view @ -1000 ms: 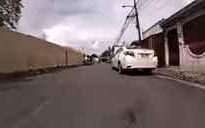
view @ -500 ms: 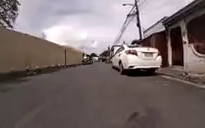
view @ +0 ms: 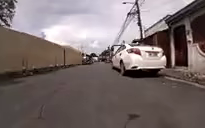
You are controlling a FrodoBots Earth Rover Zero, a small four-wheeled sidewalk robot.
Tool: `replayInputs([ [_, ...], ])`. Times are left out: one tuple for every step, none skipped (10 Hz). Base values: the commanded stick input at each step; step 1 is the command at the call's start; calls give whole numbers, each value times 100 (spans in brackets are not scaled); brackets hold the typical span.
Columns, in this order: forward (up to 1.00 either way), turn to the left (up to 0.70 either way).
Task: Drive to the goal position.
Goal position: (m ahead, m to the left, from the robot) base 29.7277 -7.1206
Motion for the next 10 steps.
replayInputs([
  [70, 0],
  [70, 0],
  [70, 0],
  [70, 0],
  [70, 0],
  [70, 0],
  [70, 0],
  [70, 0],
  [70, 0],
  [70, 0],
])
